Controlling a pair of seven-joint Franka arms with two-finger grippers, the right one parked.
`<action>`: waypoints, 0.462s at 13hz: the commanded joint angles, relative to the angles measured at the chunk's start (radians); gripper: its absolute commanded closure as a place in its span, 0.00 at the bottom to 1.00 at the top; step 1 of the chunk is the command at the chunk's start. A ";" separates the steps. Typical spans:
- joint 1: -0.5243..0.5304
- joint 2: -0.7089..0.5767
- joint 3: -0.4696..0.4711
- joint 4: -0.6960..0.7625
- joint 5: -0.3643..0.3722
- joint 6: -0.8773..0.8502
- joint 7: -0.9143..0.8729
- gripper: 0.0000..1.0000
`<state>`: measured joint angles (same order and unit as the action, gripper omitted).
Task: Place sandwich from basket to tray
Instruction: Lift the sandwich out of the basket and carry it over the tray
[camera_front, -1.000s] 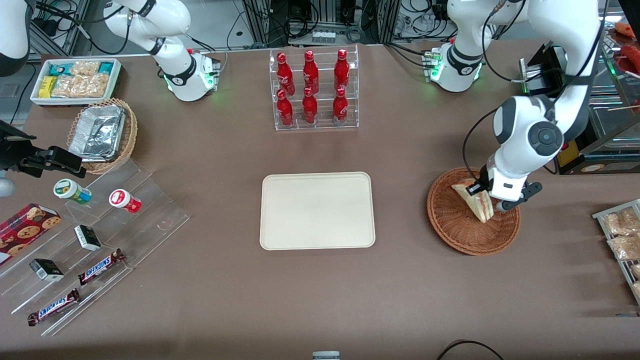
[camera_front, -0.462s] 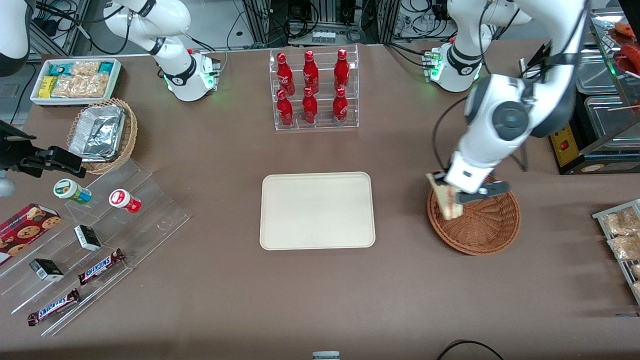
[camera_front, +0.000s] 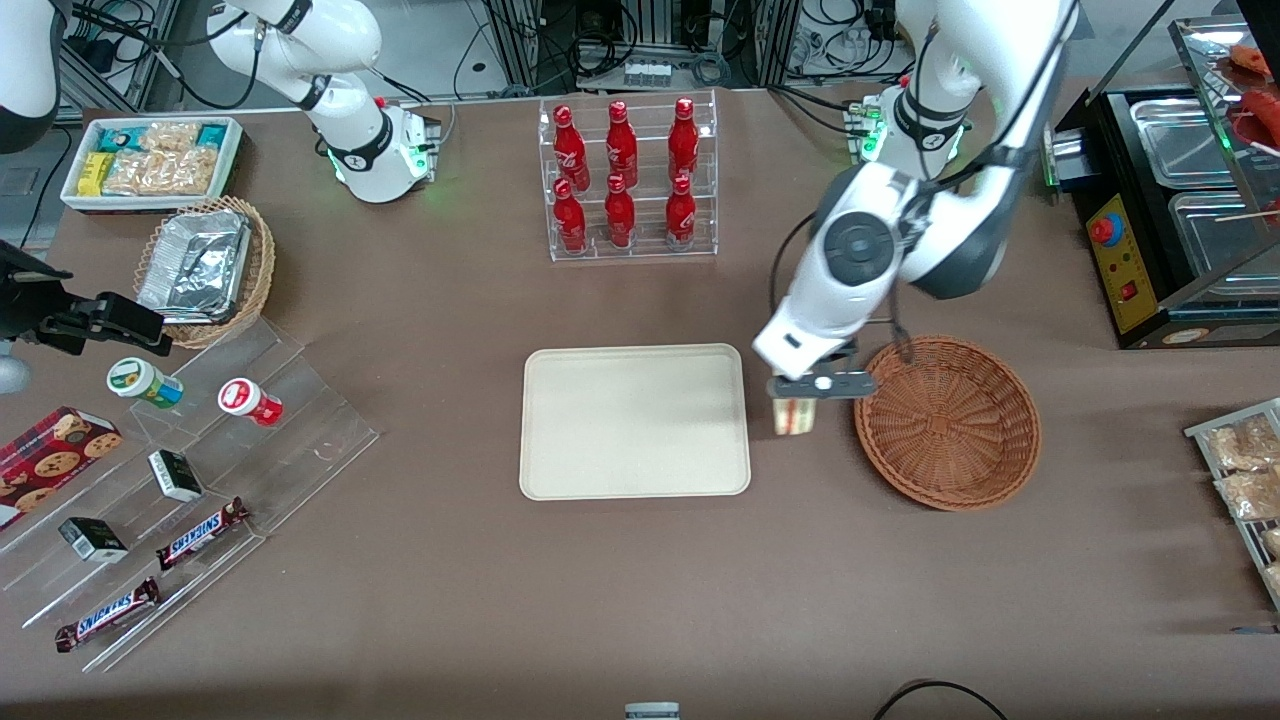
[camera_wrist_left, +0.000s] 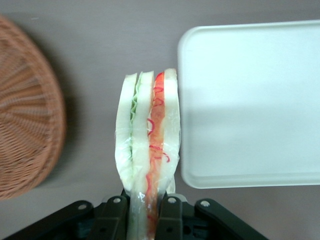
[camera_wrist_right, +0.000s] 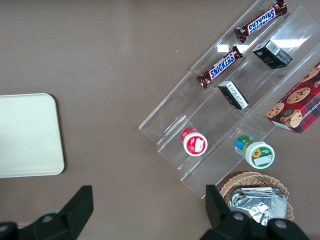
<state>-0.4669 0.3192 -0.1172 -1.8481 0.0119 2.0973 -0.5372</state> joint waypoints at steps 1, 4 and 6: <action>-0.048 0.133 0.011 0.165 0.006 -0.028 0.003 1.00; -0.119 0.262 0.013 0.281 0.014 -0.028 -0.047 1.00; -0.137 0.322 0.013 0.345 0.016 -0.028 -0.061 1.00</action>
<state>-0.5743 0.5666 -0.1171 -1.6068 0.0122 2.0962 -0.5713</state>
